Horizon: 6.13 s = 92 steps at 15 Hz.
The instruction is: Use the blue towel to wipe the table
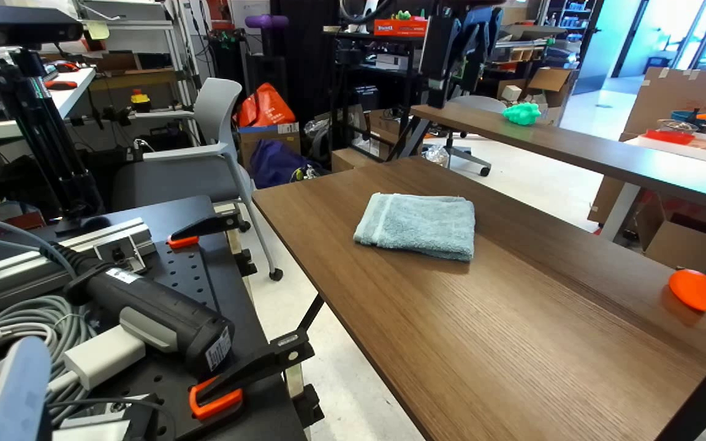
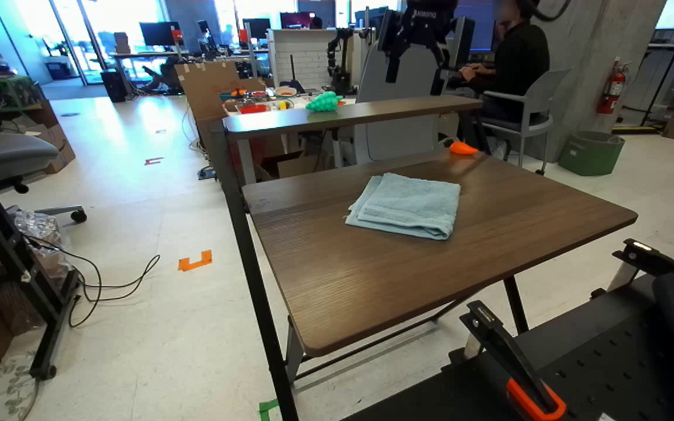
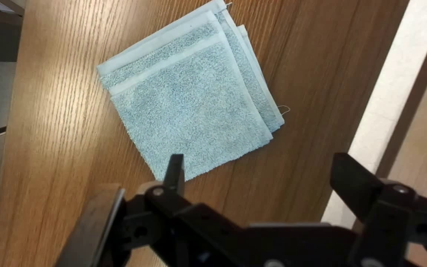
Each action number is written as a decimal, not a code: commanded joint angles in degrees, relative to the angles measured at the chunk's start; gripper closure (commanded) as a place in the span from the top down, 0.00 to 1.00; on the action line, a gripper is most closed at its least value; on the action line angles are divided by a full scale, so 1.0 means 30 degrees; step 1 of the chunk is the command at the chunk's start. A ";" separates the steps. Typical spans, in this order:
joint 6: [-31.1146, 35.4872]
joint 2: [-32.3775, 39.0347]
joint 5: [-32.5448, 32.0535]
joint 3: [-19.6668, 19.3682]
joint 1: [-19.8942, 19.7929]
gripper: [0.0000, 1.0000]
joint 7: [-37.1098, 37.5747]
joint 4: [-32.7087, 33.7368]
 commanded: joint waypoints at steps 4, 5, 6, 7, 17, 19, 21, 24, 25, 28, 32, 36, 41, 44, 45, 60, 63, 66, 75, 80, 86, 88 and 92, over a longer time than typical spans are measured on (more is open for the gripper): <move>-0.0143 0.2725 0.0350 -0.0501 0.0254 1.00 0.1328 0.2010; -0.0446 0.3020 0.0357 -0.0608 0.0234 1.00 0.1639 0.2278; -0.0565 0.3306 0.0297 -0.0739 0.0241 1.00 0.1976 0.2458; -0.0441 0.3532 0.0373 -0.0795 0.0153 1.00 0.2119 0.2537; 0.1925 0.3087 -0.0470 -0.1705 0.0385 1.00 0.1542 -0.0115; 0.1287 0.3574 0.0029 -0.1394 0.0096 1.00 0.1515 0.0534; 0.1432 0.3565 -0.0187 -0.1519 0.0132 1.00 0.1518 0.0398; 0.1434 0.3531 -0.0223 -0.1531 0.0169 1.00 0.1521 0.0395; 0.1434 0.3525 -0.0225 -0.1530 0.0177 1.00 0.1522 0.0394; 0.1435 0.3523 -0.0232 -0.1543 0.0203 1.00 0.1526 0.0393; 0.1435 0.3523 -0.0236 -0.1553 0.0212 1.00 0.1528 0.0392; 0.1435 0.3523 -0.0237 -0.1557 0.0212 1.00 0.1528 0.0392; 0.2213 0.4348 0.2703 -0.0111 -0.0716 1.00 0.0962 0.0882; 0.3768 0.4889 0.3997 0.0439 -0.0476 1.00 0.0701 0.0644; 0.4225 0.5143 0.4033 0.0372 -0.0241 1.00 0.0927 0.0651; 0.5557 0.6681 0.1763 -0.1821 0.1196 1.00 0.1688 0.0030; 0.5077 0.7113 0.1904 -0.1809 0.1318 1.00 0.2206 0.0692; 0.4721 0.9314 0.2015 -0.2332 0.1365 1.00 0.4369 0.2950; 0.4975 1.4273 0.1112 -0.5713 -0.0203 1.00 1.1405 0.9290; 0.3864 1.2241 -0.0659 -0.5056 -0.0530 1.00 0.9868 0.7276; 0.5579 0.8095 -0.4320 -0.6777 0.0442 1.00 0.6253 0.1182; 0.6698 0.6752 -0.5415 -0.7190 0.0300 1.00 0.4373 -0.0713; 0.8963 0.5156 -0.6845 -0.7855 0.0342 1.00 0.0840 -0.3315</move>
